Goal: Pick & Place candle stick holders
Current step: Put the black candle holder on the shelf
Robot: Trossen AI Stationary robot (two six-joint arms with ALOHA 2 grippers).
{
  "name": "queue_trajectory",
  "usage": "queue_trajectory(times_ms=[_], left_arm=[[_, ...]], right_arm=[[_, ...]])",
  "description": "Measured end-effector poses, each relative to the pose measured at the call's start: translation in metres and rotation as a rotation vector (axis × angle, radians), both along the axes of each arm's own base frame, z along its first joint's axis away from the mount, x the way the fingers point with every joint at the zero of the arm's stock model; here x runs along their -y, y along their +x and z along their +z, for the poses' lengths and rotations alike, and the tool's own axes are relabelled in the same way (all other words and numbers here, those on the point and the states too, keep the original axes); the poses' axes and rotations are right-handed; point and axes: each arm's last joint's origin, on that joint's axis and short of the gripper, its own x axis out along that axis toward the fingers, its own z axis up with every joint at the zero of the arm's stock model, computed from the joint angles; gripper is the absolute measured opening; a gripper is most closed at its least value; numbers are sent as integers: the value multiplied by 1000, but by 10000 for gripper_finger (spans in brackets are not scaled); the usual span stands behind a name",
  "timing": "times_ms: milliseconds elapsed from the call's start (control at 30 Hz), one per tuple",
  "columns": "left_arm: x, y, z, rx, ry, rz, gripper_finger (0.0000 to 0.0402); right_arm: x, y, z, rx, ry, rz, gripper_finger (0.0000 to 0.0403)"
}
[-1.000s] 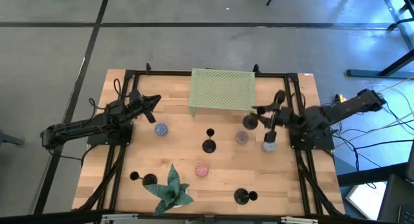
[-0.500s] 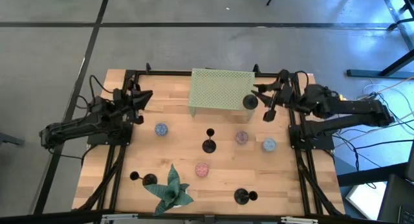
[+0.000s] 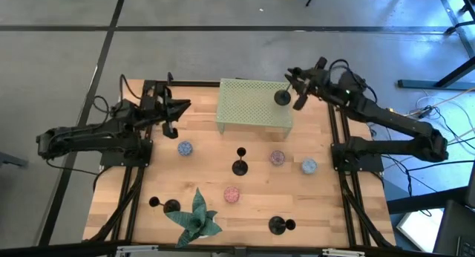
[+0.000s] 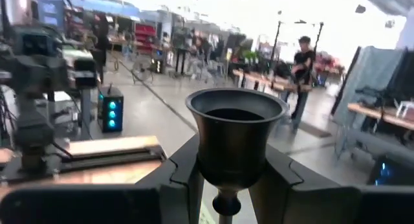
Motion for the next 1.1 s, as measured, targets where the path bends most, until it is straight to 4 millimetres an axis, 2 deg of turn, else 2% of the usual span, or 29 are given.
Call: queue_trajectory(times_ms=[200,400,633,933,1100], left_arm=[[-1,4,3,29,52,21,37],[-1,4,3,20,88,36,37],[-1,4,3,21,88,35,37],[-1,4,3,21,88,36,37],[-1,4,3,21,88,36,37]], right_arm=[[38,7,-20,-41,88,-100,101],[59,7,-23,17,84,-162,101],[68,7,-30,45,194,-132,101],[71,7,-30,66,206,-201,101],[71,6,-30,64,202,-203,117]])
